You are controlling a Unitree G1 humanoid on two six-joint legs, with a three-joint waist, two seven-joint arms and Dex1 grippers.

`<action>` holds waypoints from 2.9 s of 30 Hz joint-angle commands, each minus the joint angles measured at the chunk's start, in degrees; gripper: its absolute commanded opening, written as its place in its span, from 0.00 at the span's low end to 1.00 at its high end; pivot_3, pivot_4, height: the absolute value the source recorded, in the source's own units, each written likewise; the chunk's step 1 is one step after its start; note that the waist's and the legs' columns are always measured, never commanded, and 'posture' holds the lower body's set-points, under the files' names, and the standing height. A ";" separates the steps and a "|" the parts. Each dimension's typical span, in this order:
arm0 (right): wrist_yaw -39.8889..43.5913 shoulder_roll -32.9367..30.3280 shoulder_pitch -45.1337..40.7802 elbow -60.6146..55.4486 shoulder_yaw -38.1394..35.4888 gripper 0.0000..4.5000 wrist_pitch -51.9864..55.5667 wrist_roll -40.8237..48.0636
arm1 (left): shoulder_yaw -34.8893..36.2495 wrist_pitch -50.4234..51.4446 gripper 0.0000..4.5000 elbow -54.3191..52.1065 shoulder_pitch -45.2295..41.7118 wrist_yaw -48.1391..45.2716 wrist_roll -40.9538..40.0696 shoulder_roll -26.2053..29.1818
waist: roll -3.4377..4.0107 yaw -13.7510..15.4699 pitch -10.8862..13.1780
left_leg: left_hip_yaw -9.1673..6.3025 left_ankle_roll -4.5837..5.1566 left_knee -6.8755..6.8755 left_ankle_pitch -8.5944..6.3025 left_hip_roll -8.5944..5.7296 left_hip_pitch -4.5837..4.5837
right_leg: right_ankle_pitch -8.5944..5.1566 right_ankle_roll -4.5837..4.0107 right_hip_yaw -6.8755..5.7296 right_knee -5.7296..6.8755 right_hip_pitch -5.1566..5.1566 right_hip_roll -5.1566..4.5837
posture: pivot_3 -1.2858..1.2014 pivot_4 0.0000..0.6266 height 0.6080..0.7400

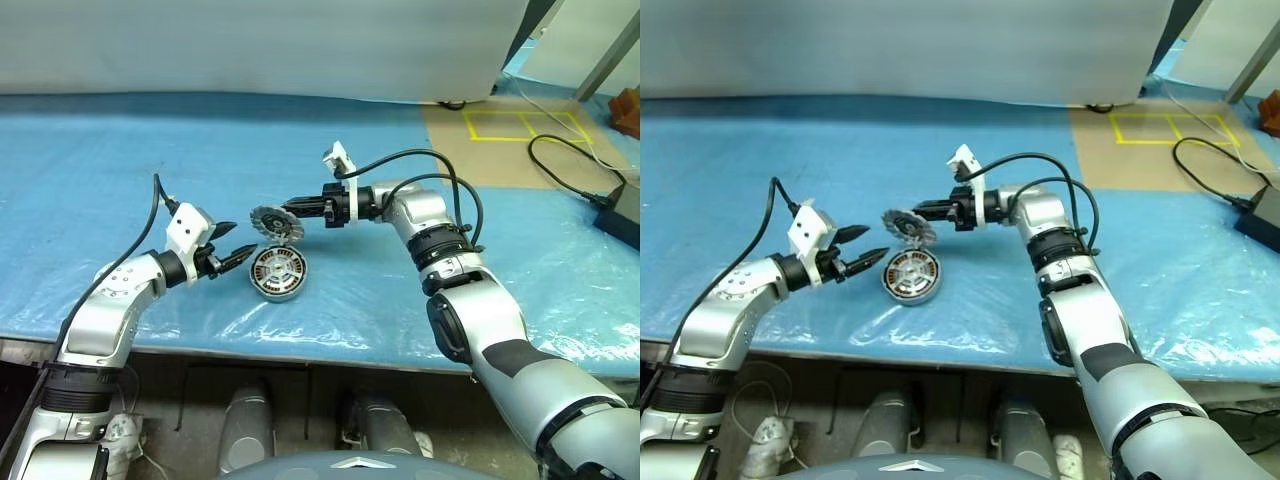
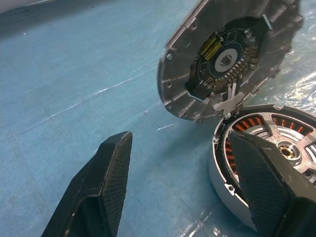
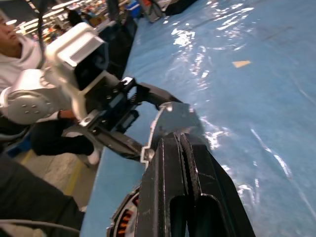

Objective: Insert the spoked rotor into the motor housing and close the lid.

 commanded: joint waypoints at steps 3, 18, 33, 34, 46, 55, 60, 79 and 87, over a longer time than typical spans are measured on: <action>3.39 -2.01 2.60 -9.93 3.61 0.00 3.36 2.32 | 0.60 -0.16 0.73 -1.22 -0.48 0.26 0.00 0.26 | 0.00 0.51 0.00 | 0.00 0.00 -0.01 0.00 0.00 0.01 | 0.00 0.00 0.00 -0.01 0.00 0.00 | 0.52 0.24 1.00; 5.16 -7.53 9.36 -16.24 17.45 0.00 -4.68 -4.10 | 0.27 -0.43 0.73 -0.64 -0.72 0.72 0.16 -0.11 | -0.01 0.58 0.00 | 0.00 -0.38 -0.09 0.02 -0.02 0.04 | 0.02 0.03 0.00 -0.19 0.09 0.00 | 0.52 0.24 1.00; 3.80 -6.72 6.87 -13.41 14.11 0.00 -1.98 -1.23 | 2.31 -3.75 0.73 -1.64 7.99 -6.94 0.34 8.23 | 0.00 0.46 0.00 | 0.00 -0.22 -0.24 0.12 -0.02 0.06 | 0.01 0.03 0.00 -0.27 0.07 0.02 | 0.52 0.24 1.00; 3.80 -6.83 6.66 -13.50 13.82 0.00 -1.76 -1.14 | 2.25 -5.68 0.73 -0.10 9.44 -8.31 2.08 10.34 | -0.01 0.55 0.00 | 0.00 -0.22 -0.26 0.12 -0.02 0.07 | 0.01 0.02 -0.01 -0.28 0.06 0.01 | 0.52 0.24 1.00; 4.18 -8.22 7.57 -15.53 13.89 0.00 -0.21 -0.69 | 6.75 -12.77 0.73 6.62 7.40 -10.23 0.49 11.76 | -0.01 0.87 0.00 | 0.00 -0.41 -0.29 0.02 -0.06 0.14 | 0.01 0.03 -0.01 -0.29 0.15 0.00 | 0.52 0.24 1.00; 5.02 -8.39 5.80 -19.93 12.78 0.00 3.08 2.65 | 6.32 -10.95 0.73 3.01 4.15 -18.07 -3.67 14.42 | -0.01 0.51 -0.01 | 0.01 -0.25 -0.37 0.13 -0.06 0.15 | 0.01 0.03 0.00 -0.30 0.10 0.01 | 0.52 0.24 1.00; -2.02 -1.60 -0.71 -17.91 6.91 0.00 6.10 6.86 | 5.22 -12.84 0.73 5.32 3.96 -19.44 -1.82 14.17 | 0.01 0.44 0.01 | 0.03 -0.26 -0.45 0.13 -0.04 0.16 | 0.00 0.02 0.01 -0.30 0.04 0.02 | 0.52 0.24 1.00; -6.88 8.29 -0.39 0.63 14.04 0.00 -9.81 -4.38 | 4.50 -11.59 0.73 0.43 6.20 -17.54 -2.20 11.39 | -0.07 0.54 -0.04 | 0.05 -0.50 -0.54 0.05 -0.11 0.17 | 0.01 0.03 0.00 -0.30 0.05 -0.02 | 0.52 0.24 1.00; -3.85 3.94 4.30 -1.55 19.21 0.00 -15.05 -9.51 | 3.29 -12.13 0.73 1.58 5.08 -17.15 -1.39 10.17 | -0.08 0.54 -0.05 | 0.05 -0.48 -0.53 0.05 -0.11 0.22 | 0.02 0.04 0.00 -0.29 0.10 -0.02 | 0.52 0.24 1.00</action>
